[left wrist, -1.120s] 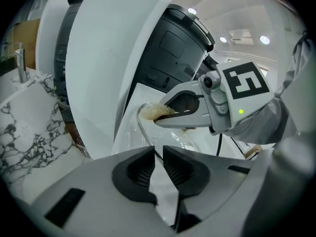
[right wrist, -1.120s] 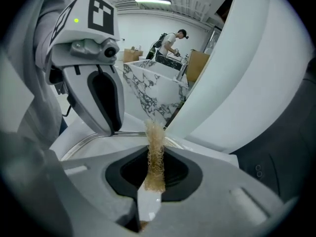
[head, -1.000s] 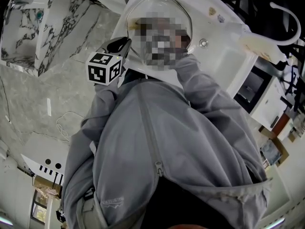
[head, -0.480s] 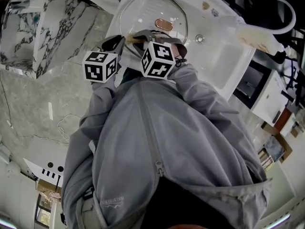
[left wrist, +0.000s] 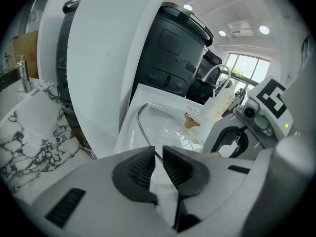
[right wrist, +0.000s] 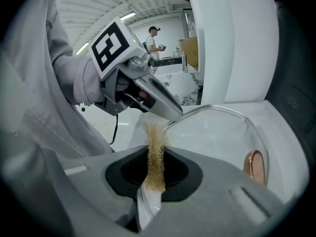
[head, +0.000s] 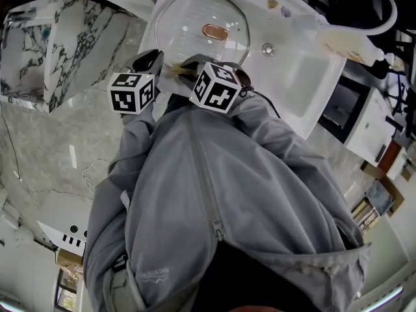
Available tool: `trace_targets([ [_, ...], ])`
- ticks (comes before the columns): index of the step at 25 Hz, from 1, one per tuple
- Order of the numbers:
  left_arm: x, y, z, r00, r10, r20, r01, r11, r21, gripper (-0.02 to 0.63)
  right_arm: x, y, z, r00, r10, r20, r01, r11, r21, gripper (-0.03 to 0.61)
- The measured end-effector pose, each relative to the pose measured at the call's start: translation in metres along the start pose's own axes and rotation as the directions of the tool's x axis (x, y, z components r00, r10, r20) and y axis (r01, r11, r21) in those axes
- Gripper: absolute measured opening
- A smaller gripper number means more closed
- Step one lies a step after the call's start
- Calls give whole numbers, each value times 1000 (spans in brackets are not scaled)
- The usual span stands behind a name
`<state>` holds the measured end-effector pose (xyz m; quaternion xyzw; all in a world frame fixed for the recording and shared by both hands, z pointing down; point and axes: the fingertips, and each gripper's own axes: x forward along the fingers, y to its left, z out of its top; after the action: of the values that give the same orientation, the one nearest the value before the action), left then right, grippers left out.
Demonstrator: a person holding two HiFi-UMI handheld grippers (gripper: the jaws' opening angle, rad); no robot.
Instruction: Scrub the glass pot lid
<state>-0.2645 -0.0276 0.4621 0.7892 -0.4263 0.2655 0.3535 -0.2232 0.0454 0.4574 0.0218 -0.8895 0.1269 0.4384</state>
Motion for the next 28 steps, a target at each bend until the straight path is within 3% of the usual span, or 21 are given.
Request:
trace_targets([
  [6, -2, -3, 2, 1000, 6, 0, -6, 1000, 17, 48, -22, 5, 7, 983, 108, 149, -139, 966, 217, 47],
  [14, -2, -4, 3, 999, 31, -17, -30, 998, 52, 48, -84, -30, 18, 941, 14, 339, -126, 943, 309, 46],
  [21, -1, -5, 3, 998, 49, -29, -47, 997, 68, 48, -144, -99, 17, 891, -158, 425, 6, 941, 338, 46],
  [25, -2, -5, 2, 996, 75, -49, -70, 992, 105, 48, -142, -148, 7, 913, -227, 338, 156, 962, 226, 46],
  [28, -1, -6, 3, 992, 101, -70, -88, 983, 161, 48, -125, -176, 1, 932, -247, 264, 219, 967, 133, 46],
])
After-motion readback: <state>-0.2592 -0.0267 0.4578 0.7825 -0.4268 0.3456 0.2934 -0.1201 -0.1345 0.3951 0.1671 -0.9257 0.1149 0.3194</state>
